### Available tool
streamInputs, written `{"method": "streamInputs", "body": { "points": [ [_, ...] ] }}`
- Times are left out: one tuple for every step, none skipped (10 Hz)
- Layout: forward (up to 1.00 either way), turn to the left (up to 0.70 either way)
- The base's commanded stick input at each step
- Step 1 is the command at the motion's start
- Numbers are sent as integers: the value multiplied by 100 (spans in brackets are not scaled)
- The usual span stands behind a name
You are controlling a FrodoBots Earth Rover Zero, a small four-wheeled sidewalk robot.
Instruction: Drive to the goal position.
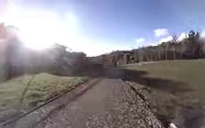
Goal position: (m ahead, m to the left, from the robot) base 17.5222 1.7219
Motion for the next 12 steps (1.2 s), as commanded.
{"method": "streamInputs", "body": {
  "points": [
    [50, 0],
    [50, 0],
    [50, 0],
    [50, 0],
    [50, 0],
    [50, 0],
    [50, 0],
    [50, 0],
    [50, 0],
    [50, 0],
    [50, 0],
    [50, 0]
  ]
}}
